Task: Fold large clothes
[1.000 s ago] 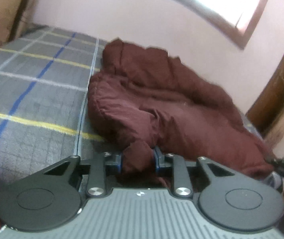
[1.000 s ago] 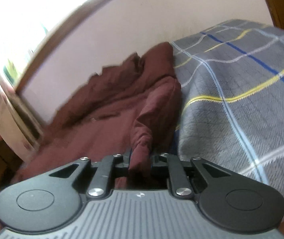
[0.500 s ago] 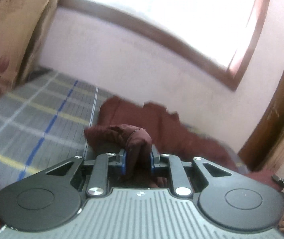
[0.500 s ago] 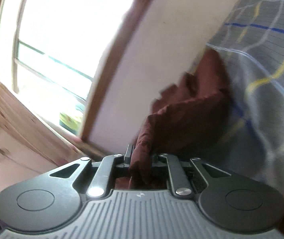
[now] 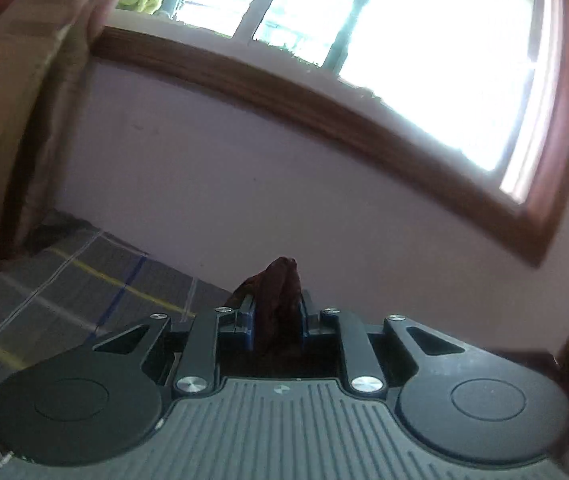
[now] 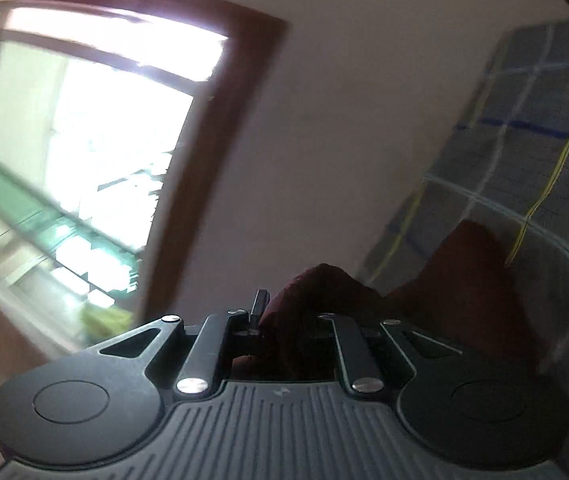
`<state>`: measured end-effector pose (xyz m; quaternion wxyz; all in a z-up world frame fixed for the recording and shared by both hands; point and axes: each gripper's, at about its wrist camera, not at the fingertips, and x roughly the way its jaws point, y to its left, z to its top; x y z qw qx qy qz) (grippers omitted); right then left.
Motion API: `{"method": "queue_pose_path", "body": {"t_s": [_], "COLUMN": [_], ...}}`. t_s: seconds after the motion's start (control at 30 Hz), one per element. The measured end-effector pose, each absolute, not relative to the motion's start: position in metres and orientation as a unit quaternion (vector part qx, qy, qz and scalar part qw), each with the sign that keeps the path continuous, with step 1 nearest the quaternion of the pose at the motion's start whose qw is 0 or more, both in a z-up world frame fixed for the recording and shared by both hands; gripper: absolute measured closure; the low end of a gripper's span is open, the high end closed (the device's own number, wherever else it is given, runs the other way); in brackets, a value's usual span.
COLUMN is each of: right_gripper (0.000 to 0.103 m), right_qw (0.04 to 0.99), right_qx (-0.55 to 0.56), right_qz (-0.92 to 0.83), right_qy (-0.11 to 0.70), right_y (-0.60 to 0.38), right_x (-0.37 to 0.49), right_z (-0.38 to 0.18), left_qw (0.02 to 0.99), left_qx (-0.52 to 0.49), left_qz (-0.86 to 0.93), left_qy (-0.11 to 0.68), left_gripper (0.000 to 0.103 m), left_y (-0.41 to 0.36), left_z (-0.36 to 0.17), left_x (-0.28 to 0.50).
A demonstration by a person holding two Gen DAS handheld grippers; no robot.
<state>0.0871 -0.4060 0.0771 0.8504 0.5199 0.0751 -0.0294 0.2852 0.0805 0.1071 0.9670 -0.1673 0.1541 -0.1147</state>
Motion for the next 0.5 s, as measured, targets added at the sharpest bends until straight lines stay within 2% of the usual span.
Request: {"method": "queue_pose_path", "body": {"t_s": [0.1, 0.2, 0.27, 0.3, 0.33, 0.37, 0.43, 0.5], "right_gripper": [0.09, 0.09, 0.091, 0.091, 0.091, 0.089, 0.085, 0.073], "right_qw": [0.839, 0.831, 0.821, 0.822, 0.827, 0.831, 0.821, 0.809], "right_qx": [0.531, 0.532, 0.544, 0.543, 0.535, 0.531, 0.548, 0.571], "right_qz": [-0.065, -0.101, -0.106, -0.105, -0.104, -0.099, -0.088, -0.074], "right_qy": [0.099, 0.128, 0.135, 0.134, 0.134, 0.135, 0.132, 0.122], "right_y": [-0.424, -0.437, -0.443, -0.443, -0.443, -0.443, -0.447, -0.452], "right_x": [0.132, 0.166, 0.174, 0.176, 0.179, 0.18, 0.18, 0.172], "right_z": [0.045, 0.01, -0.015, -0.019, -0.021, -0.022, -0.025, -0.022], "left_qw": [0.97, 0.974, 0.974, 0.974, 0.973, 0.973, 0.973, 0.973], "left_qx": [-0.149, -0.126, -0.127, -0.132, -0.137, -0.141, -0.153, -0.156], "left_qz": [-0.097, -0.068, -0.052, -0.046, -0.038, -0.03, -0.03, -0.04], "left_qy": [0.168, 0.177, 0.18, 0.18, 0.181, 0.181, 0.169, 0.164], "left_gripper": [0.077, 0.061, 0.034, 0.026, 0.007, 0.0, 0.001, 0.003], "left_y": [0.058, 0.044, 0.045, 0.047, 0.05, 0.053, 0.061, 0.067], "left_z": [0.083, 0.057, 0.044, 0.042, 0.04, 0.04, 0.043, 0.054], "left_x": [0.327, 0.36, 0.367, 0.368, 0.369, 0.368, 0.361, 0.351]}}
